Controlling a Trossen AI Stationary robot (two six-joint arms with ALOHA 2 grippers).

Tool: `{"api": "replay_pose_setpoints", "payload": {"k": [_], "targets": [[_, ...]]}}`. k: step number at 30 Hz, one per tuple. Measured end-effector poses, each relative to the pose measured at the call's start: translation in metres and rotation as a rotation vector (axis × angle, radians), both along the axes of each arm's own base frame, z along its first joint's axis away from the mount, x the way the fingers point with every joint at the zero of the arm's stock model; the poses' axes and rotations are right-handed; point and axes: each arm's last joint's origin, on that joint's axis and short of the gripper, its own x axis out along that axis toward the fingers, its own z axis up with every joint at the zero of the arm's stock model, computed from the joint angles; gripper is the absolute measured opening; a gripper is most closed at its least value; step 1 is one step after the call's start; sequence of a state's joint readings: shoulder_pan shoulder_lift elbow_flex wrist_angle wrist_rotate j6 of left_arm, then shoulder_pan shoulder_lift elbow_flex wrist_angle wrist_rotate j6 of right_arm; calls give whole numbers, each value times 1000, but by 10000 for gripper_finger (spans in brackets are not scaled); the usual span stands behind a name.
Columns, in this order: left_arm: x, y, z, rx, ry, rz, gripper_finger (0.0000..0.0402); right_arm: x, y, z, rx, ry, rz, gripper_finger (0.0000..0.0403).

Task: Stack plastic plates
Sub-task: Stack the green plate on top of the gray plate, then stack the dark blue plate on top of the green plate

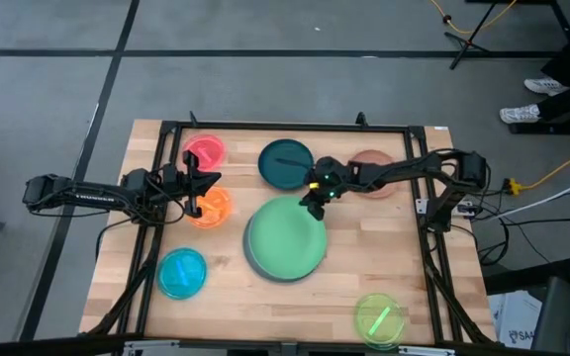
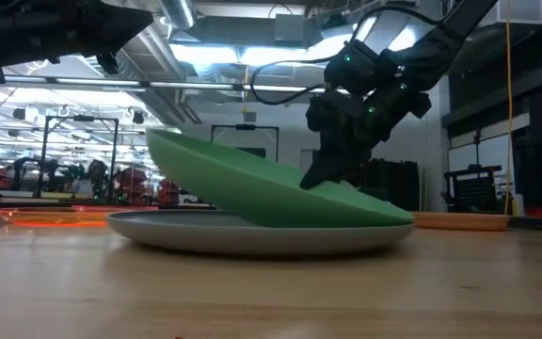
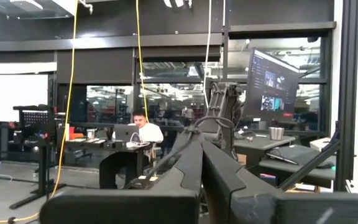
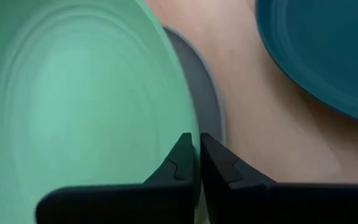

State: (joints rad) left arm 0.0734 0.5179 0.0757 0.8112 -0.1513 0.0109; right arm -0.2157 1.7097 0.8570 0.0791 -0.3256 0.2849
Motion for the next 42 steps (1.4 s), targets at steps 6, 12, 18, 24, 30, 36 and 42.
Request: {"api": "replay_pose_setpoints", "payload": {"k": [6,12,18,24,30,36,42], "targets": [[0,0,0,0,0,0,0,0,0,0,4,-4,7,3],[0,0,0,0,0,0,0,0,0,0,4,-3,7,3],[0,0,0,0,0,0,0,2,8,-4,6,6,29,3],[0,0,0,-1,-1,1,0,6,10,-8,-8,-6,30,3],[0,0,0,-1,-1,1,0,5,9,-10,-22,9,19,31],[0,0,0,-1,-2,0,0,6,9,-9,-34,-4,41,119],[0,0,0,-2,-2,0,0,5,10,10,-77,-43,98,174]]}}
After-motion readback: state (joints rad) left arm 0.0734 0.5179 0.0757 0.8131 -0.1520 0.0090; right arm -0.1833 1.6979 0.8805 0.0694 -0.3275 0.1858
